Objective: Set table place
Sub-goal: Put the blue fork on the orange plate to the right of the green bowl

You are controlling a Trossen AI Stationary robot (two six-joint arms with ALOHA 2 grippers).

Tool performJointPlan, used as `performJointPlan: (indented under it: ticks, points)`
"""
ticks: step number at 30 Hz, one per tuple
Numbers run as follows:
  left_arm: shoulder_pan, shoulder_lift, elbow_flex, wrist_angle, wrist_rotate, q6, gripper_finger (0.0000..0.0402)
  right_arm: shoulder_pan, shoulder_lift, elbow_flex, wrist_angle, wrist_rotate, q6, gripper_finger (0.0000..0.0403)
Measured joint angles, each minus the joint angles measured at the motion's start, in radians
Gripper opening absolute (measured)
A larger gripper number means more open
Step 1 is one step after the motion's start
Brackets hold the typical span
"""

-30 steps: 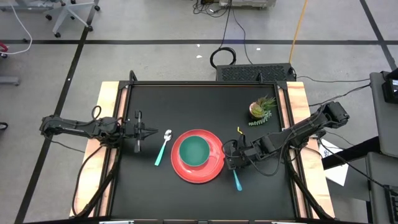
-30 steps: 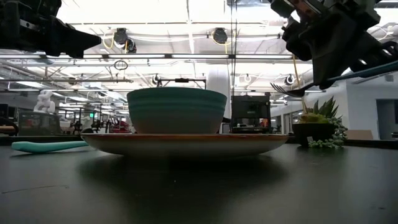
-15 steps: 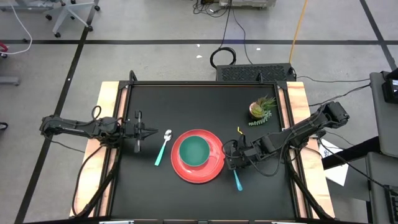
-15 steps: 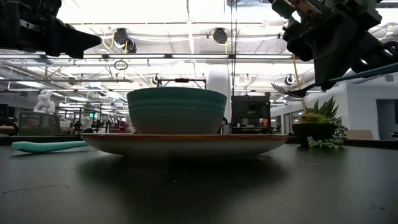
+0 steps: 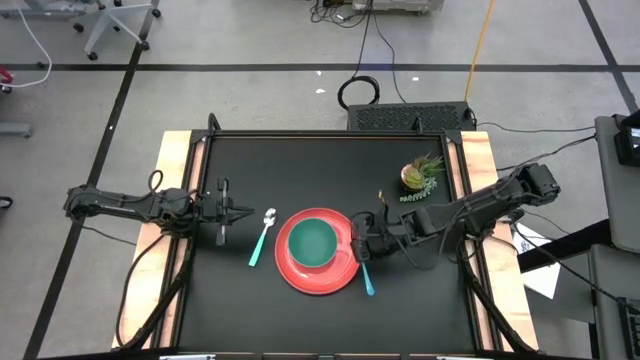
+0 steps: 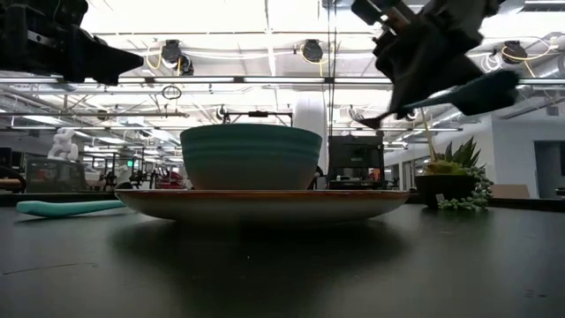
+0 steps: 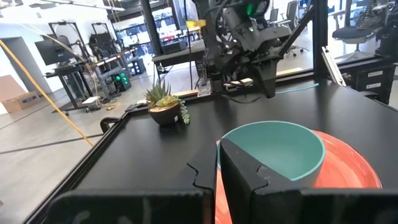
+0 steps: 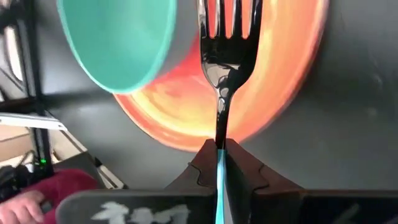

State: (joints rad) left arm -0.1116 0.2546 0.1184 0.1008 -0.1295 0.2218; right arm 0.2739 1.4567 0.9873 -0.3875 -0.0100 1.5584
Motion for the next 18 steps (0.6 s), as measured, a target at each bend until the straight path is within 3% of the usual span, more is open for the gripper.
performJointPlan:
  ticks: [18]
  points:
    - [0.000,0.000,0.000,-0.010,0.000,0.002,0.0026,-0.077,0.000,-0.001,0.016,-0.021,-0.083,0.0000]
